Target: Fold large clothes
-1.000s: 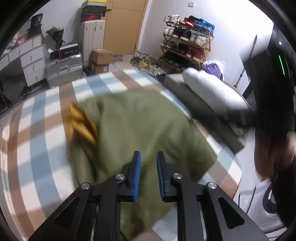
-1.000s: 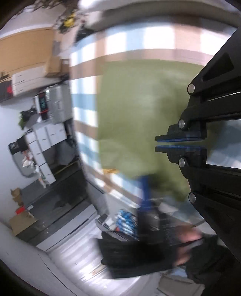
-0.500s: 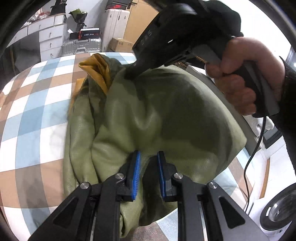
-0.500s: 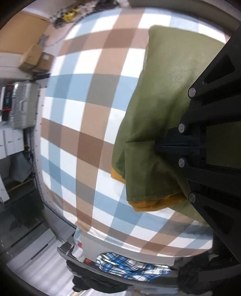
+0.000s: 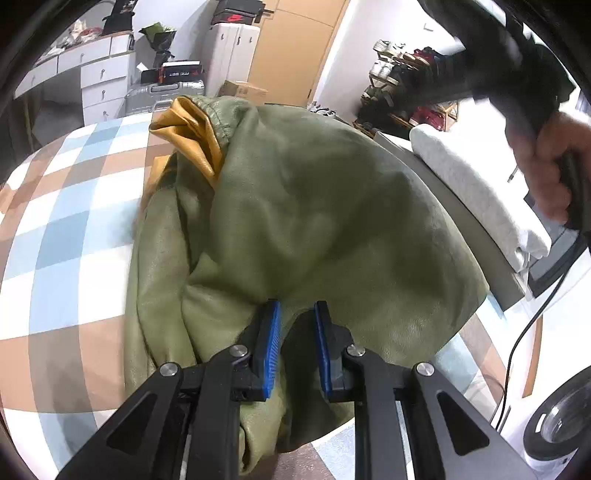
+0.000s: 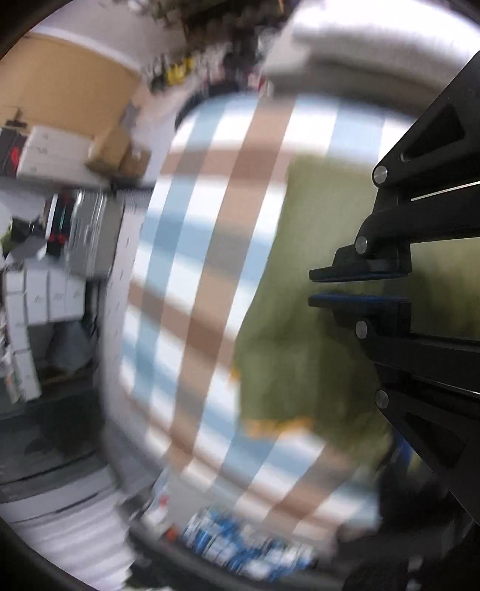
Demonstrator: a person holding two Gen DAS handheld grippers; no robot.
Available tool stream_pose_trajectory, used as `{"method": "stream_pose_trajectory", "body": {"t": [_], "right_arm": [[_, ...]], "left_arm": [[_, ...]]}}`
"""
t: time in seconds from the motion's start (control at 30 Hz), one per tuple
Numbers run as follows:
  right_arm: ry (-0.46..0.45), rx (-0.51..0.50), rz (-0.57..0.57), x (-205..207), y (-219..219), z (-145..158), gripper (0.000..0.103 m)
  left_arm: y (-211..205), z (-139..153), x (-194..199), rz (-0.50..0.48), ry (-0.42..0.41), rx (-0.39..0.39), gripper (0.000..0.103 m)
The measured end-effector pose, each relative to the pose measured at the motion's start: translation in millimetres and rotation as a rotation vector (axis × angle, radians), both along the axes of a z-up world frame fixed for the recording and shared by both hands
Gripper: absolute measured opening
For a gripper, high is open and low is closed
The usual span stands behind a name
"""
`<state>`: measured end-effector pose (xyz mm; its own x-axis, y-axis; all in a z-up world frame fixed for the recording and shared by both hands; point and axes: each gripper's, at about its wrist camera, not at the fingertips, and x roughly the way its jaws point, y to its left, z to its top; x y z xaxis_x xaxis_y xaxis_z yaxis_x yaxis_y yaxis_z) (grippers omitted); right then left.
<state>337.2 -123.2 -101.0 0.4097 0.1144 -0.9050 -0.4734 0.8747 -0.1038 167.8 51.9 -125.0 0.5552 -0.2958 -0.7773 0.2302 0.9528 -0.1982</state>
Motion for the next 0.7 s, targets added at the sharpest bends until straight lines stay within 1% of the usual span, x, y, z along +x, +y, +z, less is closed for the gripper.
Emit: {"method": "stream_pose_trajectory", "body": {"t": [0.03, 0.07, 0.1, 0.13, 0.2, 0.3, 0.37, 0.43, 0.47, 0.5, 0.53, 0.57, 0.63, 0.67, 0.7], "right_arm": [[-0.001, -0.053, -0.023, 4, -6, -9, 0.008], [0.029, -0.068, -0.037, 9, -11, -20, 0.008], [0.07, -0.045, -0.04, 15, -16, -34, 0.008], [0.069, -0.036, -0.036, 18, -17, -40, 0.007], [0.034, -0.05, -0.026, 23, -10, -46, 0.007], [-0.031, -0.149, -0.009, 21, 13, -56, 0.003], [-0.067, -0.176, -0.017, 19, 19, -58, 0.003], [-0.062, -0.131, -0.016, 19, 11, -49, 0.002], [-0.043, -0.055, -0.016, 17, -1, -39, 0.002], [-0.009, 0.042, -0.027, 14, -16, -28, 0.002], [0.019, 0.127, -0.039, 8, -32, -17, 0.002], [0.019, 0.172, -0.039, -1, -42, -8, 0.002], [0.017, 0.231, 0.015, -30, -58, 8, 0.002], [0.031, 0.243, 0.034, -42, -60, 10, 0.002], [0.052, 0.256, 0.049, -56, -63, 9, 0.002]], "left_arm": [[-1, 0, 0, 0.0, -0.001, 0.007, 0.013], [-3, 0, -1, -0.002, -0.003, 0.02, 0.013], [-3, 0, -1, -0.003, -0.006, 0.029, 0.013], [-4, 0, -1, -0.003, -0.006, 0.033, 0.013], [-2, 0, 0, 0.002, 0.001, 0.028, 0.013], [-3, 2, 1, 0.006, 0.015, 0.024, 0.013], [-3, 3, 5, 0.002, 0.025, 0.018, 0.014], [4, 11, 6, -0.016, 0.038, 0.006, 0.014], [9, 16, 9, -0.005, 0.038, 0.007, 0.014], [15, 29, 9, 0.023, 0.021, 0.02, 0.014], [19, 41, 11, 0.035, -0.007, 0.013, 0.014], [19, 55, 14, 0.021, -0.035, 0.003, 0.014], [8, 76, 28, -0.027, -0.07, 0.039, 0.023], [2, 81, 36, -0.051, -0.07, 0.05, 0.039], [-10, 88, 53, -0.09, -0.067, 0.07, 0.056]]}}
